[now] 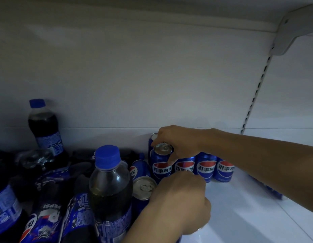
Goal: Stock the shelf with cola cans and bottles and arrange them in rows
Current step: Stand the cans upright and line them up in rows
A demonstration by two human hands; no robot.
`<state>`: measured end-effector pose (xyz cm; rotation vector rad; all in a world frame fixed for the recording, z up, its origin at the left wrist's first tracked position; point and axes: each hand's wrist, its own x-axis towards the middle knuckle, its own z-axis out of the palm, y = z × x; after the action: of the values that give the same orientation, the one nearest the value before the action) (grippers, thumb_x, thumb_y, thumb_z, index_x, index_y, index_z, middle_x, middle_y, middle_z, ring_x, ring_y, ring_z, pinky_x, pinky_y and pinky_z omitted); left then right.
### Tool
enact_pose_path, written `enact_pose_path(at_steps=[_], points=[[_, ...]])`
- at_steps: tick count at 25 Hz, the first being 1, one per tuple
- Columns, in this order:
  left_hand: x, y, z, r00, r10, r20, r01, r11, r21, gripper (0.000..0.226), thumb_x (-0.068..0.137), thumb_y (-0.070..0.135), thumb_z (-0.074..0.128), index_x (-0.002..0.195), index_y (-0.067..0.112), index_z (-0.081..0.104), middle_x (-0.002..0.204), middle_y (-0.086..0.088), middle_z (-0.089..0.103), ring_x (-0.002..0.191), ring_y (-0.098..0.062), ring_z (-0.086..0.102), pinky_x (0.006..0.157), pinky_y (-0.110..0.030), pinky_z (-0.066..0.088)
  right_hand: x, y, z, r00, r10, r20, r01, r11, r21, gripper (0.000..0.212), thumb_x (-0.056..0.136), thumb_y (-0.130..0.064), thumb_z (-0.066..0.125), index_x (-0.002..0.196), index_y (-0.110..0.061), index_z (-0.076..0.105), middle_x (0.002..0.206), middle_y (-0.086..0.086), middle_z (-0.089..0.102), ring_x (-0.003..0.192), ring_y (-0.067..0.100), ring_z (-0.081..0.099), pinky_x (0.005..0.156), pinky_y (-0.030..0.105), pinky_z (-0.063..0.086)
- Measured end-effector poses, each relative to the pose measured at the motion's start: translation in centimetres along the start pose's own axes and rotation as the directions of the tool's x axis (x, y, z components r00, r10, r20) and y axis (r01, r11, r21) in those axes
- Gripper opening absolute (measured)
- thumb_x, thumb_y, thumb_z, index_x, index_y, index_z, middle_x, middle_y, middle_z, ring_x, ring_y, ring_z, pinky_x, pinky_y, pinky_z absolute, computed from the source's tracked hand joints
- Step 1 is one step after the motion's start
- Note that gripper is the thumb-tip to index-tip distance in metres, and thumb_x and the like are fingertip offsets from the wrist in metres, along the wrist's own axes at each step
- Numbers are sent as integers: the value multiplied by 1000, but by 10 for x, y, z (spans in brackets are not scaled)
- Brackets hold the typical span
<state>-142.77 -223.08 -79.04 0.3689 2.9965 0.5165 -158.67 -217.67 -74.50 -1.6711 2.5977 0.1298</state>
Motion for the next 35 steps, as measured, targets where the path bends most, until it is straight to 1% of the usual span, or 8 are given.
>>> enact_pose_path(at_steps=[6, 10, 14, 18, 22, 27, 30, 35], points=[[-2, 0, 2, 986, -50, -161, 40, 997, -63, 17, 98, 26, 45, 101, 18, 60, 101, 0, 61, 95, -21, 59, 84, -39, 53, -19, -5, 5, 988, 70, -138, -53, 991, 122, 69, 82, -37, 81, 142, -28, 50, 125, -2, 55, 110, 12, 53, 92, 25, 43], [-1, 1, -5, 944, -157, -291, 73, 958, -278, 20, 95, 16, 45, 91, 16, 65, 86, -1, 68, 80, -18, 64, 74, -42, 55, -83, -28, 37, 751, 361, -552, -6, 840, 542, 11, 94, -21, 68, 103, -27, 67, 84, -9, 68, 73, 9, 63, 64, 23, 50], [-3, 3, -14, 890, -256, -377, 81, 904, -420, 31, 92, 7, 41, 72, 19, 62, 62, 0, 63, 59, -9, 60, 55, -27, 47, -118, -46, 78, 776, 560, -290, -216, 669, 711, 3, 93, -33, 64, 93, -36, 64, 78, -4, 70, 66, 13, 64, 64, 37, 54], [-5, 2, -17, 855, -269, -444, -11, 846, -533, 38, 91, -3, 41, 67, 20, 60, 60, -1, 64, 56, -12, 61, 51, -22, 48, -111, -60, 99, 874, 484, 28, -357, 602, 714, 66, 69, -76, 61, 126, -47, 44, 106, -11, 70, 89, 8, 67, 82, 35, 57], [-6, 2, -12, 852, -213, -479, -58, 870, -489, 36, 92, -2, 43, 71, 22, 61, 63, 2, 63, 60, -11, 60, 57, -30, 51, -108, -57, 103, 901, 425, 92, -314, 490, 814, 68, 75, -51, 72, 136, -45, 41, 112, -13, 67, 92, 5, 67, 83, 28, 56], [-4, 1, -7, 848, -232, -476, -28, 878, -478, 24, 101, 35, 38, 118, 43, 53, 113, 23, 58, 105, 7, 53, 89, -19, 44, -140, -34, 96, 878, 459, 138, -70, -163, 984, 62, 68, -32, 71, 129, -33, 57, 117, 8, 72, 100, 30, 72, 91, 50, 56], [-2, 0, -5, 914, -179, -364, 16, 912, -409, 34, 101, 41, 44, 132, 54, 40, 116, 29, 58, 108, 11, 52, 88, -15, 40, -152, -29, 88, 934, 349, 73, 101, -455, 885, 71, 69, -33, 79, 134, -14, 57, 121, 21, 68, 94, 33, 70, 80, 46, 57], [-4, -1, -4, 920, -134, -367, -16, 926, -378, 24, 96, 43, 59, 119, 43, 53, 111, 27, 64, 107, 8, 58, 93, -26, 49, -150, -38, 84, 914, 400, 59, 93, -349, 933, 60, 77, -30, 76, 131, -13, 56, 108, 15, 72, 87, 28, 71, 70, 36, 58]])
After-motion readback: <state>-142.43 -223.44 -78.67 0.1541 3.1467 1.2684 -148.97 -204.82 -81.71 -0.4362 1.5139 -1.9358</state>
